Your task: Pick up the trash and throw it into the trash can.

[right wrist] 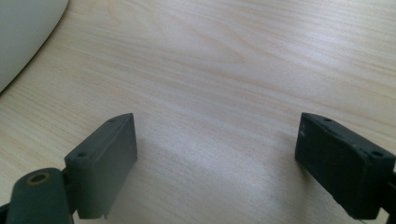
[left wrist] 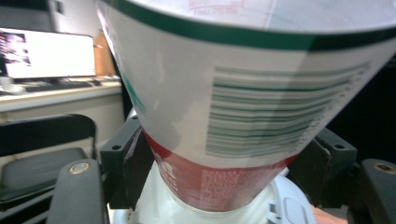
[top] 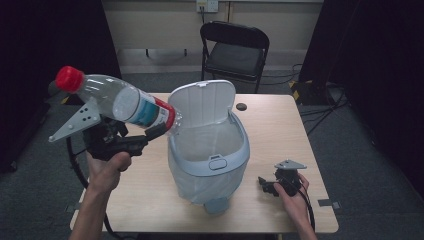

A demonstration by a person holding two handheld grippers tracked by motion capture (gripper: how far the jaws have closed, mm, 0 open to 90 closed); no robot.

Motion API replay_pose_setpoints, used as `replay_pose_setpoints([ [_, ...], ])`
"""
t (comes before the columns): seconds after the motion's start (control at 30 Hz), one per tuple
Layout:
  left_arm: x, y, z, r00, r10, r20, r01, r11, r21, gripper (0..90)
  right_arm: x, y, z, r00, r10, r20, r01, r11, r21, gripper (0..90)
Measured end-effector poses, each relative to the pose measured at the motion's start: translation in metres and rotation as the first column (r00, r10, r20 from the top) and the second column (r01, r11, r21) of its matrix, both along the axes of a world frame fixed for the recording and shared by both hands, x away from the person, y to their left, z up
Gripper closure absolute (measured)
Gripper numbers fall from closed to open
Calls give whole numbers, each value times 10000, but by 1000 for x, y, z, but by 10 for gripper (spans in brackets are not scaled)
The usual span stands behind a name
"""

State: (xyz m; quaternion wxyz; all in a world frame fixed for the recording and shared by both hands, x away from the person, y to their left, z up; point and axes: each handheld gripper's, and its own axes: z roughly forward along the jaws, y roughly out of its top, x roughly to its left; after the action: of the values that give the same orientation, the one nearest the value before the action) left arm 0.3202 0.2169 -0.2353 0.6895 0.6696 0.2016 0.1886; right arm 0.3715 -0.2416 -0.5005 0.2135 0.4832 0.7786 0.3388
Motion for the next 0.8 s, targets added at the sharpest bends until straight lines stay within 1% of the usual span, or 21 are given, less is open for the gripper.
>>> replay_pose_setpoints([
  [0.03, 2, -4, 0, 9999, -131, -89, 132, 9999, 98, 277, 0, 0, 0, 10000, 3, 2, -3, 10000, -2, 115],
  [0.07, 3, -7, 0, 9998, -203, -84, 205, 9996, 190, 277, 0, 0, 0, 10000, 0, -1, 0, 10000, 2, 115],
  [0.1, 4, -11, 0, 9995, -271, -187, 275, 9994, 223, 277, 0, 0, 0, 10000, 2, 0, -2, 10000, 0, 115],
  [0.13, 6, -14, 0, 9992, -376, -168, 381, 9988, 303, 276, 0, 0, 0, 10000, 1, 1, -1, 10000, -1, 115],
  [0.2, 8, -20, 0, 9982, -522, -281, 532, 9979, 374, 275, 0, 0, 0, 10000, 2, 1, -2, 10000, -2, 115],
  [0.23, 9, -23, 0, 9976, -637, -267, 649, 9967, 493, 274, 0, 0, 0, 10000, 2, 1, -2, 10000, -2, 115],
  [0.27, 10, -26, 0, 9968, -716, -356, 733, 9961, 497, 273, 0, 0, 0, 10000, -1, -3, 1, 10000, 2, 115],
  [0.3, 12, -28, 0, 9966, -763, -309, 783, 9944, 704, 272, 0, 0, 0, 10000, 2, 3, -2, 10000, -1, 115],
  [0.37, 14, -34, -1, 9950, -880, -479, 917, 9925, 813, 270, 0, 0, 0, 10000, 4, 3, -4, 10000, -3, 115],
  [0.4, 15, -35, -1, 9948, -889, -488, 930, 9917, 883, 269, 0, 0, 0, 10000, 3, 1, -3, 10000, -2, 115],
  [0.43, 16, -37, -2, 9942, -913, -576, 961, 9917, 855, 268, 0, 0, 0, 10000, 1, 1, -1, 10000, 0, 115],
  [0.47, 18, -38, -2, 9942, -914, -563, 965, 9906, 967, 268, 0, 0, 0, 10000, 1, 1, -1, 10000, 0, 115],
  [0.53, 20, -41, -2, 9931, -935, -702, 1012, 9882, 1152, 266, 0, 0, 0, 10000, 1, 1, -1, 10000, 1, 115],
  [0.57, 20, -43, -2, 9952, -749, -623, 827, 9875, 1339, 266, 0, 0, 0, 10000, 2, 2, -2, 10000, -1, 115],
  [0.6, 21, -43, -2, 9964, -634, -558, 714, 9851, 1565, 261, 0, 0, 0, 10000, 3, 1, -3, 10000, 0, 115],
  [0.67, 22, -44, -3, 9947, -768, -682, 865, 9844, 1530, 261, 0, 0, 0, 10000, 1, 3, -1, 10000, -1, 115],
  [0.7, 23, -44, -3, 9950, -802, -597, 889, 9829, 1612, 260, 0, 0, 0, 10000, -4, 2, 4, 10000, -3, 115],
  [0.77, 22, -44, -2, 9945, -837, -631, 927, 9834, 1560, 232, 0, 0, 0, 10000, -7, 3, 7, 10000, -4, 115],
  [0.8, 22, -44, -2, 9945, -850, -609, 939, 9823, 1620, 228, 0, 0, 0, 10000, -6, 5, 6, 10000, -5, 115],
])
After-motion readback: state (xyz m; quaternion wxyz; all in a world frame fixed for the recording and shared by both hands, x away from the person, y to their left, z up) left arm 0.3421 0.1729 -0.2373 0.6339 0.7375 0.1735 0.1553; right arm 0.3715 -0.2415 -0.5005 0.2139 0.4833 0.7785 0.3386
